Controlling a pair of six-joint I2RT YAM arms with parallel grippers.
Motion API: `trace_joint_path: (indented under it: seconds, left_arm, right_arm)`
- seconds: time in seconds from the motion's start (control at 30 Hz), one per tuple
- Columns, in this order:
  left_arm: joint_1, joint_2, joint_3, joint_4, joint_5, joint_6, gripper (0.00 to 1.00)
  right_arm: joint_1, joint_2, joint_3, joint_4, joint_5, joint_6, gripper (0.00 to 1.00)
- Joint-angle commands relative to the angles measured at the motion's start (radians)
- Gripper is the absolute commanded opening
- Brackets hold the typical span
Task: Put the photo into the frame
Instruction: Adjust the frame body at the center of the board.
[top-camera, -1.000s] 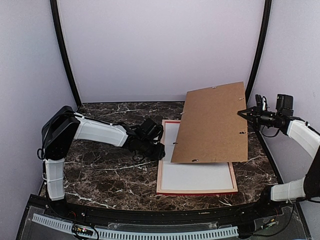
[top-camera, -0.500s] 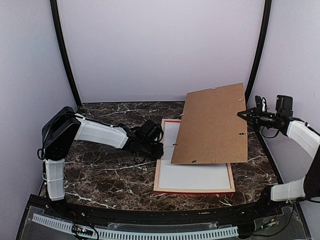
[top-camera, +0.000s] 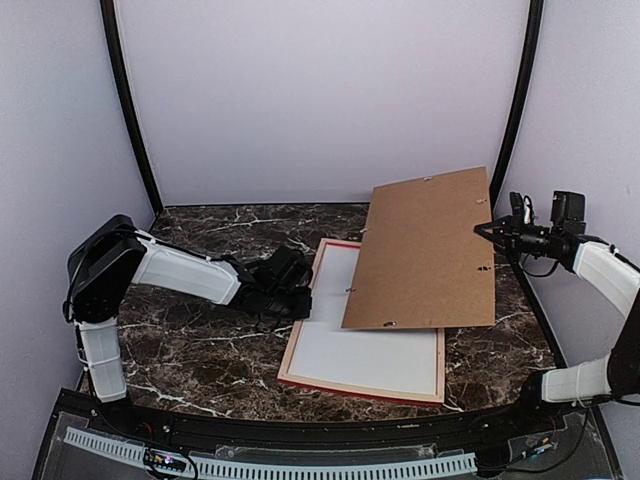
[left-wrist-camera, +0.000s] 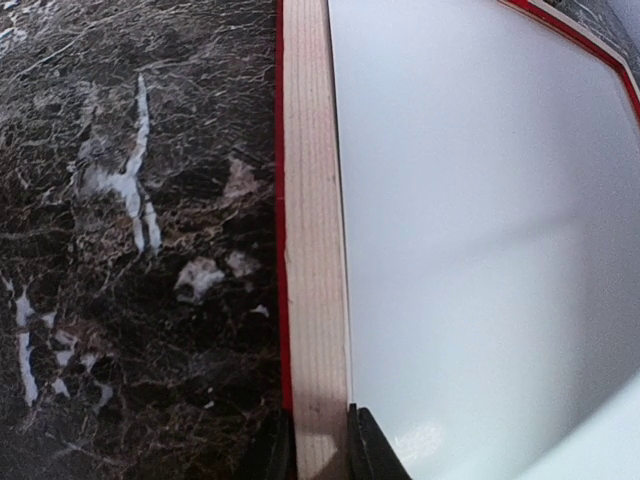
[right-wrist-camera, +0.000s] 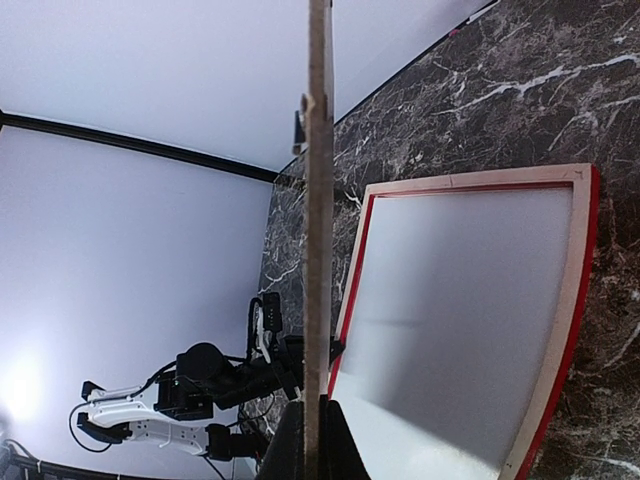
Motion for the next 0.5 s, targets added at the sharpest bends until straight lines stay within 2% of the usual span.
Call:
trace_joint_path:
  seconds: [0.0, 0.2, 0.47]
  left_arm:
    - [0.009, -0.057, -0.081, -0.06, -0.036, -0.044, 0.15]
    - [0.041, -0.145, -0.199, -0.009, -0.035, -0.117, 0.13]
    - [0.066, -0.286, -0.356, 0.074, -0.02, -0.202, 0.13]
  right_arm:
    - [0.016, -0.018, 0.005, 0.068, -0.038, -0.007, 0.0]
    - [0.068, -0.003, -0.009, 0.075, -0.016, -0.004, 0.0]
    - [0.182, 0.042, -0.027, 0.209, 0.029, 0.078, 0.0]
